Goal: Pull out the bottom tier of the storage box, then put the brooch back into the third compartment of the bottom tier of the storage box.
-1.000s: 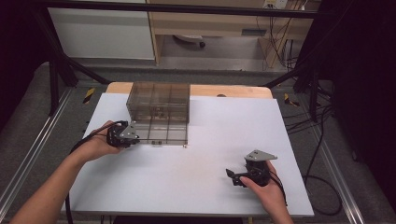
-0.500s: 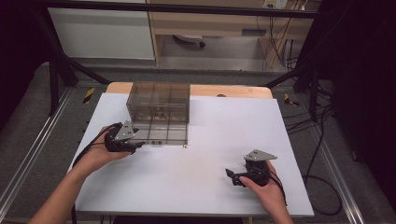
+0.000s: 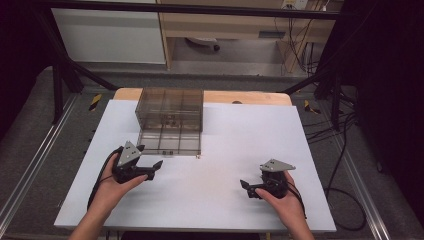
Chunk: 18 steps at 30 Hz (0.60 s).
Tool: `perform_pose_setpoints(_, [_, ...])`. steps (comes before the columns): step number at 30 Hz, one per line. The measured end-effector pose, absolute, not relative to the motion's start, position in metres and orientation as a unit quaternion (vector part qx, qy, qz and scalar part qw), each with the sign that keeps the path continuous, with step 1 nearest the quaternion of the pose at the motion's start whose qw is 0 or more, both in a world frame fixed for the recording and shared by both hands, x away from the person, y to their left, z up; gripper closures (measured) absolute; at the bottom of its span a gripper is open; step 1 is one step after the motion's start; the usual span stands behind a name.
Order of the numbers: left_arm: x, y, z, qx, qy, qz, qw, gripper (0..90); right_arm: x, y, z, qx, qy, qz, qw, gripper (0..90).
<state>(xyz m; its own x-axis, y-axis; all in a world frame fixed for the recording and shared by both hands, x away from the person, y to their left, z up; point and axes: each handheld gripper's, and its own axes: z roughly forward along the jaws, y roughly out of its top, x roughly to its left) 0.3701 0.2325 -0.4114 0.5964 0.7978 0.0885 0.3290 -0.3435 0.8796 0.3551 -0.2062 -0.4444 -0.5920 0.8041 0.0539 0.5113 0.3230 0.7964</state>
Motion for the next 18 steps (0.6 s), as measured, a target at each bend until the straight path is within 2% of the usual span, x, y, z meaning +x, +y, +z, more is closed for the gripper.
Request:
perform_pose_setpoints(8, [0.332, 0.252, -0.425, 0.707, 0.439, 0.282, 0.476, 13.1, 0.353, -0.210, -0.444, 0.417, 0.791, 0.409, 0.182, 5.3])
perform_pose_setpoints(18, [0.338, 0.275, -0.428, 0.674, 0.481, 0.304, 0.472, 7.5, 0.356, -0.213, -0.447, 0.431, 0.787, 0.400, 0.185, 4.6])
